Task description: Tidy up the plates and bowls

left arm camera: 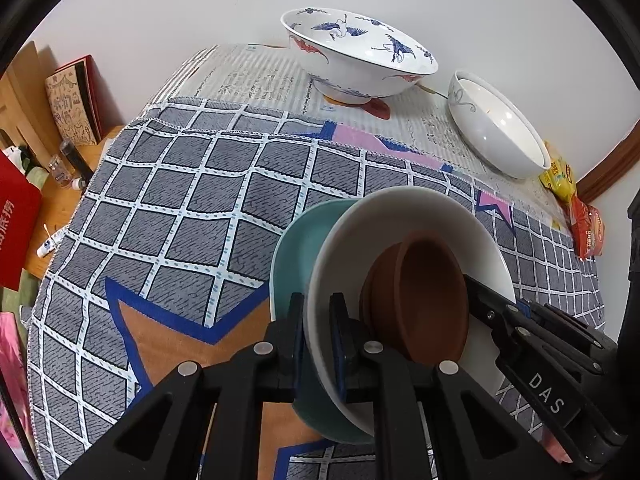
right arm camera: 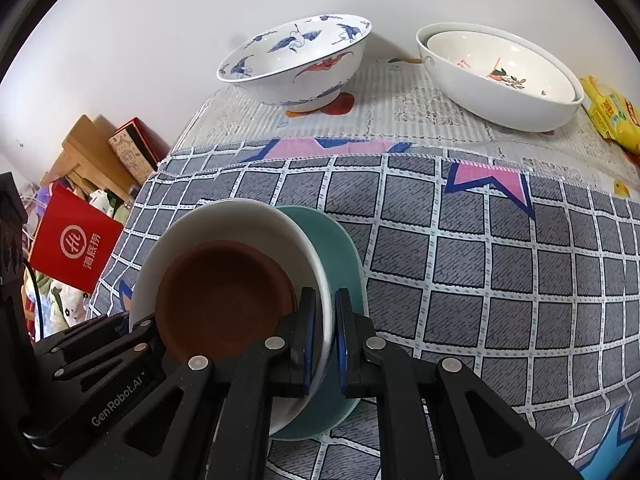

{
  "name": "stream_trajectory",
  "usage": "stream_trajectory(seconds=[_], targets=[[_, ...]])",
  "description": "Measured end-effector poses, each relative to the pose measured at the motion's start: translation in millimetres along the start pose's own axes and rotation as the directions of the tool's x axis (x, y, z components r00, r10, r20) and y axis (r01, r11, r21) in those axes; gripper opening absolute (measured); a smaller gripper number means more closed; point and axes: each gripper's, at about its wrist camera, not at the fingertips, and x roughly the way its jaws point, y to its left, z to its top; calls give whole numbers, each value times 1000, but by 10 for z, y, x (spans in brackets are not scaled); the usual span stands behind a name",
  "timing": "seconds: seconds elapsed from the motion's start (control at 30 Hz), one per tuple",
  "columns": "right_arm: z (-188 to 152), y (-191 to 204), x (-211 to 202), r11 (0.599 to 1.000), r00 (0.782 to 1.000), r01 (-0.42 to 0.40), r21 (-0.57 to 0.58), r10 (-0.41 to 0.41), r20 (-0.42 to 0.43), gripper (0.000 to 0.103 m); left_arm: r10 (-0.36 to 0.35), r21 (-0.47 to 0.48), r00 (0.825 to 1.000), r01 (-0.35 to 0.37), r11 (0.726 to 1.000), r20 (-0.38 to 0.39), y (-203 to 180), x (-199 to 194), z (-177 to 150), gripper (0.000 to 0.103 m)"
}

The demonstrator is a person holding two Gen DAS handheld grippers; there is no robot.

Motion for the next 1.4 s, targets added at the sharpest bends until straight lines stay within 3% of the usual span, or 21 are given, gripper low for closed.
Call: stream_trajectory(seconds=[0.23, 0.47, 0.6, 0.8, 0.9, 1.07, 1.23, 1.33, 1.4], targets=[[-22, 40, -32, 998, 1000, 19, -65, -19, 2, 13, -20, -7, 1000, 20, 1000, -9, 37, -51, -5, 16], [-132, 30, -300, 995, 999, 10, -97, -6, 40, 16, -2, 0, 999, 2, 1000, 45, -4, -380, -97, 18], [-257, 8, -439, 995, 999, 1, -104, 4, 53, 22, -7, 13, 998, 6, 1000, 66, -87, -551, -195, 23], [-519, -126, -861, 995, 994, 18, -102, -7, 107, 24, -31, 48, 993, 26, 998, 112, -302, -846, -411, 28], [-689, -311, -1125, 995, 989, 53, -82, -41, 139, 28, -55, 79, 988, 44, 996, 142, -470, -1007, -535, 37], [-975, -670, -1640, 987, 966, 161, -19, -154, 210, 30, -87, 134, 974, 59, 989, 209, -758, -1298, -781, 56], [-1234, -952, -2114, 972, 935, 234, 36, -235, 265, 41, -93, 153, 963, 55, 987, 251, -980, -1512, -993, 67], [-1367, -1059, -2269, 960, 918, 273, 70, -281, 279, 59, -97, 166, 960, 54, 985, 263, -1083, -1597, -1118, 69], [-1479, -1120, -2373, 957, 910, 278, 86, -292, 294, 63, -92, 182, 957, 42, 982, 276, -1169, -1661, -1210, 75]])
